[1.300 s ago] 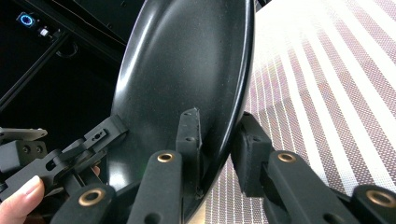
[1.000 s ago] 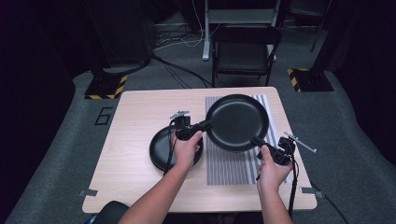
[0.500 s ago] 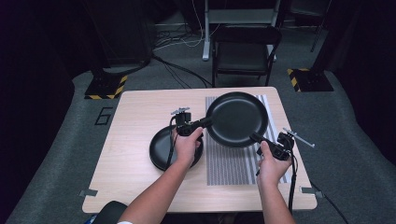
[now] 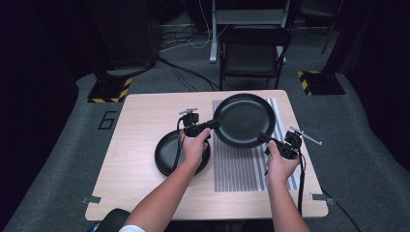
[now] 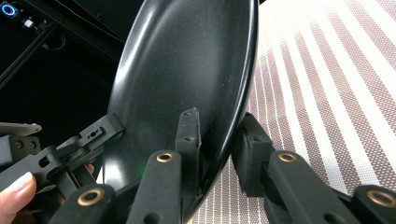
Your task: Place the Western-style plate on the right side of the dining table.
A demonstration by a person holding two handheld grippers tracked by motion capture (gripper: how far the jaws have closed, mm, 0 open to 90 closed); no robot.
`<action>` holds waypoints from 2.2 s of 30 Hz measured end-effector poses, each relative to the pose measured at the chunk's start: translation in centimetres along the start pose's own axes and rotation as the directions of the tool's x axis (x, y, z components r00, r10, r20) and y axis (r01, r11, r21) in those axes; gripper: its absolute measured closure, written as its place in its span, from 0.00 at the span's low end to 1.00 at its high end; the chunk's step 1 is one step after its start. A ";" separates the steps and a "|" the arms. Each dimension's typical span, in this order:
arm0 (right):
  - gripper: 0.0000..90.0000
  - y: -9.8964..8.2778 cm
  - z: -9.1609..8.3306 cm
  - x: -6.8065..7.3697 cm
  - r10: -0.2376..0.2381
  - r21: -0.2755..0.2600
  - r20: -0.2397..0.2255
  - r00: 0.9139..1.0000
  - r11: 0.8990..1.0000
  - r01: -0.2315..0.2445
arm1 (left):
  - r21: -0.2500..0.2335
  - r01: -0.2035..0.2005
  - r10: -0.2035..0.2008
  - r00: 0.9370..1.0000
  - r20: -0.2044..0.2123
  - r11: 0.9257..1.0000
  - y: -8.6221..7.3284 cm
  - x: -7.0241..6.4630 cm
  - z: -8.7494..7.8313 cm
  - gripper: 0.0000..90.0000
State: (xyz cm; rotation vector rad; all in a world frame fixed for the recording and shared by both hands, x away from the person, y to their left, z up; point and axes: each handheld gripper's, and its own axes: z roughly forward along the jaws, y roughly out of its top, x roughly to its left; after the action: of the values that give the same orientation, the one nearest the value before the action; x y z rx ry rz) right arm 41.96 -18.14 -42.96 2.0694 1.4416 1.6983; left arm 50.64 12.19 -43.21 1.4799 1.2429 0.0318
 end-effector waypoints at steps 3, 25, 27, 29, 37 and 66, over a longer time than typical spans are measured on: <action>0.81 0.1 0.3 -0.2 0.006 0.006 0.001 1.000 1.000 -0.006 | 0.003 0.003 -0.003 1.000 -0.003 1.000 0.0 0.2 0.3 0.83; 0.81 0.0 1.9 -3.0 0.068 0.060 0.011 0.998 0.996 -0.069 | 0.066 0.014 -0.010 0.999 -0.047 0.998 -0.9 1.1 2.4 0.83; 0.81 -0.2 2.0 -3.4 0.077 0.065 0.013 0.997 0.995 -0.078 | 0.076 0.016 -0.012 0.999 -0.052 0.997 -1.0 1.1 2.6 0.83; 0.81 -0.2 2.1 -3.7 0.082 0.069 0.015 0.996 0.994 -0.083 | 0.080 0.021 -0.016 0.998 -0.058 0.997 -1.2 1.1 2.8 0.83; 0.81 -0.3 1.9 -4.4 0.087 0.074 0.023 0.996 0.993 -0.088 | 0.093 0.027 -0.021 0.998 -0.063 0.995 -1.8 0.8 3.4 0.83; 0.80 -1.5 2.0 -7.3 0.103 0.121 0.052 0.993 0.987 -0.108 | 0.155 0.043 -0.028 0.994 -0.103 0.987 -3.8 1.4 5.4 0.83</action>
State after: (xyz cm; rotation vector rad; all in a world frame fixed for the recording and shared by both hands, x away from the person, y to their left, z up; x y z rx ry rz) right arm 43.23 -21.50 -49.82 2.2711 1.4837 1.6253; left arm 52.09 8.58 -48.69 1.6079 1.3789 -0.0162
